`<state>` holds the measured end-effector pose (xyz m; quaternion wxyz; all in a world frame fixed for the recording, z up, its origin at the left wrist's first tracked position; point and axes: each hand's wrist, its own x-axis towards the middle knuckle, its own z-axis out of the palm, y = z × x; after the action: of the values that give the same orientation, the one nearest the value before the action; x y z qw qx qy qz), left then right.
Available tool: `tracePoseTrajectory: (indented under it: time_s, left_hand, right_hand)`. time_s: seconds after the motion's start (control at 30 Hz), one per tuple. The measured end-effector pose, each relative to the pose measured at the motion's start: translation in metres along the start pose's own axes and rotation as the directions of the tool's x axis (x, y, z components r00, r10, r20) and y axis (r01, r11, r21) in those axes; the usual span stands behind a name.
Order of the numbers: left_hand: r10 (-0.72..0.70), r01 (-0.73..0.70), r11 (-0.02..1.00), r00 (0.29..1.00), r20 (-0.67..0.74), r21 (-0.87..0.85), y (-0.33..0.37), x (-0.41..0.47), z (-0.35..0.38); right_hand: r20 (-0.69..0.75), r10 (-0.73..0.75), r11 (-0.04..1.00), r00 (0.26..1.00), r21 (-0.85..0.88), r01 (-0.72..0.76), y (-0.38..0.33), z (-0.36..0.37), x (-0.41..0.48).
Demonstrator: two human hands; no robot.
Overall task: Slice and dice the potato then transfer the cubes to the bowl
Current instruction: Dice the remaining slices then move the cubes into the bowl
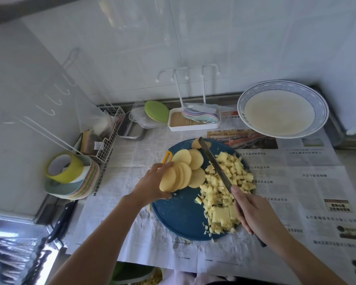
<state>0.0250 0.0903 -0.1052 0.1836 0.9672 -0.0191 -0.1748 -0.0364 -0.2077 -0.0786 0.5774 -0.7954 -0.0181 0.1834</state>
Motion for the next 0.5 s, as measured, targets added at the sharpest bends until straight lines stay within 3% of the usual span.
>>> tracePoseTrajectory:
  time_s: [0.17, 0.37, 0.5]
  left_hand:
    - [0.025, -0.021, 0.999, 0.991, -0.135, 0.025, 0.0068, -0.0030, 0.0042]
    - [0.015, -0.051, 0.982, 0.981, -0.191, -0.184, 0.0023, -0.0095, 0.0063]
    - [0.029, -0.061, 0.980, 0.985, -0.170, -0.189, 0.0042, -0.0093, 0.0066]
  right_hand:
    - [-0.018, 0.001, 1.000, 1.000, -0.003, -0.001, -0.0003, -0.0003, -0.0042]
    - [-0.037, 0.001, 1.000, 0.999, -0.025, -0.002, 0.0028, -0.0012, -0.0082]
    - [-0.039, 0.010, 0.999, 0.999, -0.044, -0.012, 0.0054, -0.0004, -0.0089]
